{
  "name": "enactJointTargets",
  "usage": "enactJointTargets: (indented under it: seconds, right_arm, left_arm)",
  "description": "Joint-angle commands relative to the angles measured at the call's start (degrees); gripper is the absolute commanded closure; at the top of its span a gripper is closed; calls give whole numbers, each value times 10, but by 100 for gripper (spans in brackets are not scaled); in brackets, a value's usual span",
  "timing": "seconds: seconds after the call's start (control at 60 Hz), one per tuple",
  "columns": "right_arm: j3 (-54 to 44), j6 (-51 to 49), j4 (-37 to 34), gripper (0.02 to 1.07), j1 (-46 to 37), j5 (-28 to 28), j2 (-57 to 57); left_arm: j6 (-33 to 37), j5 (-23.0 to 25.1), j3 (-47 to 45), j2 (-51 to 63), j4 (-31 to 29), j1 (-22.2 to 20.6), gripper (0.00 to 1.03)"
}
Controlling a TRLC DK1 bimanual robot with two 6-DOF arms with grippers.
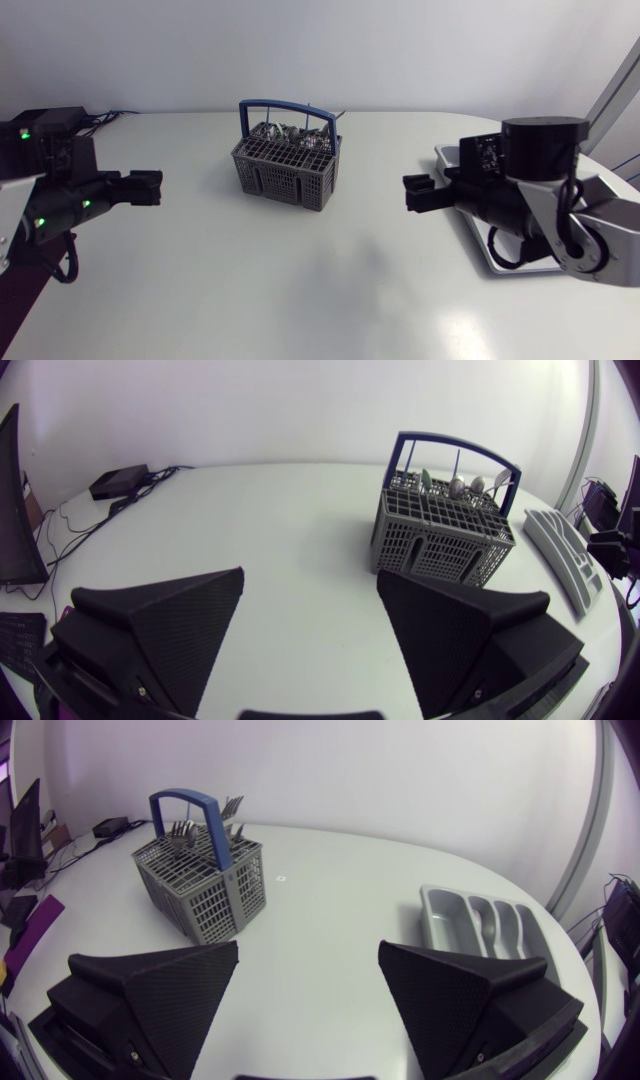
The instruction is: Unload the cutlery basket into the drawer organizer.
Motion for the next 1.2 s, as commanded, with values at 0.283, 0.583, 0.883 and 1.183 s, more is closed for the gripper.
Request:
enactJointTargets:
  seconds: [0.283, 0.583, 0.883, 1.183]
  right_arm:
    - [220, -46, -74, 7, 56, -81, 212]
    - [323, -109, -74, 12, 52, -108, 308]
    - [460, -108, -82, 32, 57, -100, 440]
    - [479, -127, -45, 89, 67, -99, 485]
  left_arm:
    - [162, -16, 234, 235, -153, -48, 5]
    - [162, 21, 228, 266, -83, -56, 5]
    - [162, 39, 228, 292, -42, -47, 5]
    - [166, 59, 208, 279, -23, -26, 6]
